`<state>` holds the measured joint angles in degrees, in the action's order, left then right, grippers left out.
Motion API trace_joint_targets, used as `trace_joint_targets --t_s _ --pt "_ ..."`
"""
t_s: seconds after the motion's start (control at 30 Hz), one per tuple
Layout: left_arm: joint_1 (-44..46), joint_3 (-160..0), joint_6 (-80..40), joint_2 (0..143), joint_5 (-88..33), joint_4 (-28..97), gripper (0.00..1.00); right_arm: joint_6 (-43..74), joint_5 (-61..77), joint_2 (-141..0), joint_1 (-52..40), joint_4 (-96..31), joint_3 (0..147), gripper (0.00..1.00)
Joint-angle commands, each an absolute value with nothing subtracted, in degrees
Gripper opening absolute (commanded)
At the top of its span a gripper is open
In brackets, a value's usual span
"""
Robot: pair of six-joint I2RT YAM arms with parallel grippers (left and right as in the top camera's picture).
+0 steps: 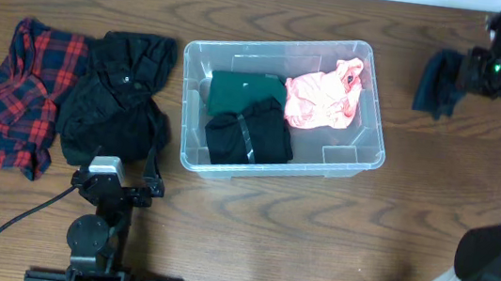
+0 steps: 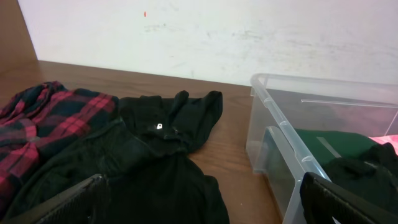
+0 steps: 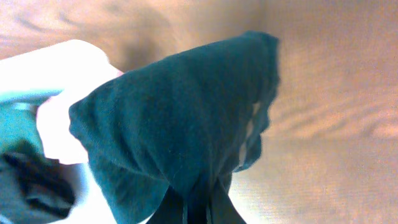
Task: Pack container
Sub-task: 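Carry the navy item into the container beside the black garment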
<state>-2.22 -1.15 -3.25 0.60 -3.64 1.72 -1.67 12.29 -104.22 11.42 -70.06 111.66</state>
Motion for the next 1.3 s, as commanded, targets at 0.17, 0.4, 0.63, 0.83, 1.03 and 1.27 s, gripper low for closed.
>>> trace_joint_targets --t_s 0.17,0.4,0.63,0.83,1.03,1.27 --pt "-2.5 -0.2 -3.9 0.3 -4.0 3.8 0.98 0.0 13.9 -95.4 1.9 -70.2 119.3 0.01" --pt "-2.5 -0.2 -3.9 0.3 -4.0 3.8 0.98 4.2 6.7 -95.6 -11.9 -74.6 119.3 0.01" --pt "-2.5 -0.2 -3.9 0.3 -4.0 3.8 0.98 9.9 -5.5 -98.8 -23.7 -78.4 119.3 0.01" --pt "-2.5 -0.2 -3.9 0.3 -4.0 3.8 0.98 11.8 -12.3 -100.6 -28.3 -82.1 119.3 0.01" --pt "-2.5 -0.2 -3.9 0.3 -4.0 3.8 0.98 12.0 -16.8 -100.9 -30.5 -84.4 119.3 0.01" --pt "-2.5 -0.2 -3.9 0.3 -4.0 3.8 0.98 12.3 -17.2 -101.3 -32.4 -87.6 119.3 0.01"
